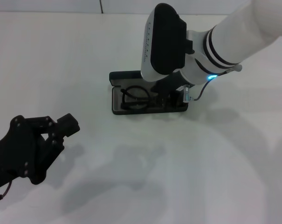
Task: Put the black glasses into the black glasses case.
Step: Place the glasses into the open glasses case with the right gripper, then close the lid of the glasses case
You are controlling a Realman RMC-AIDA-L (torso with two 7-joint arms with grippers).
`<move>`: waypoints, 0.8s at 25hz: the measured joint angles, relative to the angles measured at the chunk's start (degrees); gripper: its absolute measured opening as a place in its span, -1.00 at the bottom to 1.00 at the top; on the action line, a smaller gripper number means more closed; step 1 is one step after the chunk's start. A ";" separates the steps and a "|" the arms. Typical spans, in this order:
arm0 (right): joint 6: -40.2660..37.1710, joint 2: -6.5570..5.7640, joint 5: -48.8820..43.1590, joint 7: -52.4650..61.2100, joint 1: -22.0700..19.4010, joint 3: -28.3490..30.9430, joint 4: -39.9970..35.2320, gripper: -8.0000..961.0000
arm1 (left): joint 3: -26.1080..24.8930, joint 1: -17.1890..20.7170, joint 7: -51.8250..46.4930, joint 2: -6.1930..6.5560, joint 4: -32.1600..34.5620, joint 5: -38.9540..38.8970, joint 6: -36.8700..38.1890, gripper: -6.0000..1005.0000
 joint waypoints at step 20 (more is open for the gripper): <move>-10.27 -0.03 0.41 4.67 -17.04 4.36 -27.87 -0.59 | -0.43 -3.02 -2.59 0.84 0.45 -0.52 0.00 -0.88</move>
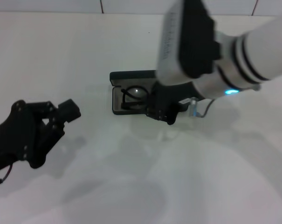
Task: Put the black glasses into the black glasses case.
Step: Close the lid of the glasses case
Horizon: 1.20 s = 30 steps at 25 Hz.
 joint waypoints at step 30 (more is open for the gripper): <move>-49.13 -1.41 55.03 -51.91 -37.41 62.33 38.92 -0.58 | 0.05 -34.83 -19.95 -1.01 1.56 24.66 -38.97 -0.49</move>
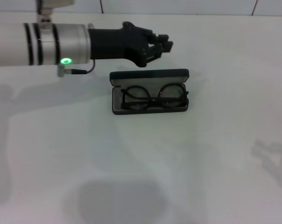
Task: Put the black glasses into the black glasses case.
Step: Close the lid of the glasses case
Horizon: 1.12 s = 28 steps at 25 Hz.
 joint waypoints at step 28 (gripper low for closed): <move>4.51 -0.05 -4.69 -0.31 6.49 1.24 3.83 -0.50 | 5.35 0.20 -2.59 0.15 -5.64 3.33 -12.78 -0.54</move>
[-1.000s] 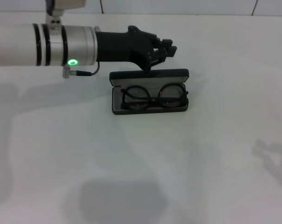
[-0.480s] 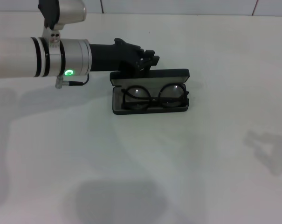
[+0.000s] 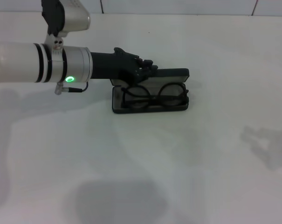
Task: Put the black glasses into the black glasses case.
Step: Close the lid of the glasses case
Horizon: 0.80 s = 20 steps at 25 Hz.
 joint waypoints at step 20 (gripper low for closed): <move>0.32 0.00 -0.01 0.05 1.25 0.03 1.43 -0.45 | 5.86 0.35 0.17 -0.20 -0.84 0.44 1.86 -0.47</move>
